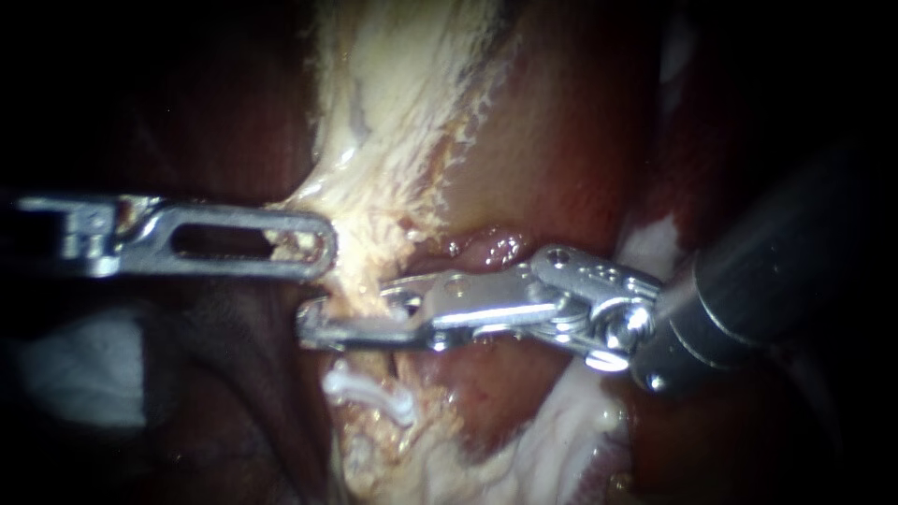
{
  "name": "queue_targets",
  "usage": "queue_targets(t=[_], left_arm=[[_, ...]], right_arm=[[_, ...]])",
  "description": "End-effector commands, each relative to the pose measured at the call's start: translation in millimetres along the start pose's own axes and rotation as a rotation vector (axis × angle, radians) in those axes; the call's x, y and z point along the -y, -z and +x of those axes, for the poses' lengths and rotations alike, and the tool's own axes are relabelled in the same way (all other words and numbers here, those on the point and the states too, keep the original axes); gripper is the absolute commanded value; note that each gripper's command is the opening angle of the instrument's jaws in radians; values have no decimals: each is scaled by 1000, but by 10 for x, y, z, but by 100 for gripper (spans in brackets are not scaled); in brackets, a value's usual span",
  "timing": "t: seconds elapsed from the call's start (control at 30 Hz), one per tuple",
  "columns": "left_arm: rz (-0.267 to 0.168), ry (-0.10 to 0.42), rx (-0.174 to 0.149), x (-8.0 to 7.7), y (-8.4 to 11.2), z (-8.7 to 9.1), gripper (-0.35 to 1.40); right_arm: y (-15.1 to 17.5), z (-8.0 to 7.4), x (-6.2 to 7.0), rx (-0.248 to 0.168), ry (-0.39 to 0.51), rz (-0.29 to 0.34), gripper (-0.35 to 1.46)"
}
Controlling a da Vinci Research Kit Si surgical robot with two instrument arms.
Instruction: Going back third clip left tube
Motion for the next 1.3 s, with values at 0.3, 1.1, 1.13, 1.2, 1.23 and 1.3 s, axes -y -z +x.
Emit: queue_targets(t=[0.3,1.1,1.13,1.2,1.23,1.3], left_arm=[[0,0,0,0,0,0,-35],[4,4,-6,13,11,3,-35],[4,4,-6,12,11,3,-35],[5,3,-7,9,12,2,-35],[5,3,-8,8,12,1,-35],[7,1,-9,4,11,-1,-35]], right_arm=[[-11,1,7,2,3,10,37],[-9,1,-29,-61,223,-57,60],[-7,0,-28,-60,224,-55,60],[-1,-3,-24,-59,231,-50,60],[3,-4,-21,-58,231,-48,60],[14,-6,-14,-56,244,-41,60]])
